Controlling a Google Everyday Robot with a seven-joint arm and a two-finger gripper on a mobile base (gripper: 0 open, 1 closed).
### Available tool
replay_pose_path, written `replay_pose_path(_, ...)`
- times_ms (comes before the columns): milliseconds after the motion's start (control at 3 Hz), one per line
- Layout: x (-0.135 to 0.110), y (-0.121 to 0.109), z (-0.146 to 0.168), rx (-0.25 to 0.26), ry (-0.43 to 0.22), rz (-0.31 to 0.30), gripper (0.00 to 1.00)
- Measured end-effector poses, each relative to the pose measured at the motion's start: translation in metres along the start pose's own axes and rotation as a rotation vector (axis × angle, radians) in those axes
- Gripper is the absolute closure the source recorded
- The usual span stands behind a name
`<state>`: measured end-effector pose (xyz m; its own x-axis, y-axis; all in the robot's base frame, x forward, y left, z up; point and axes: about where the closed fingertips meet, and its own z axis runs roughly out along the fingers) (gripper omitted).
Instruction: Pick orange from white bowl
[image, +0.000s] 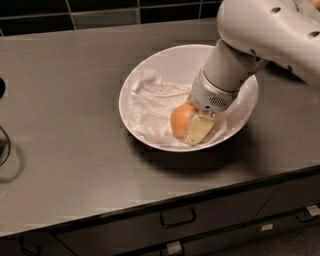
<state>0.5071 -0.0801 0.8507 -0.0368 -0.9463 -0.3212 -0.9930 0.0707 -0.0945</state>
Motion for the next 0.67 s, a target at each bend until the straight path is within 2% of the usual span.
replay_pose_path(333, 0.000, 0.000, 0.000, 0.000, 0.000, 0.000, 0.75)
replay_pose_path(667, -0.004, -0.001, -0.016, 0.015, -0.007, -0.005, 0.76)
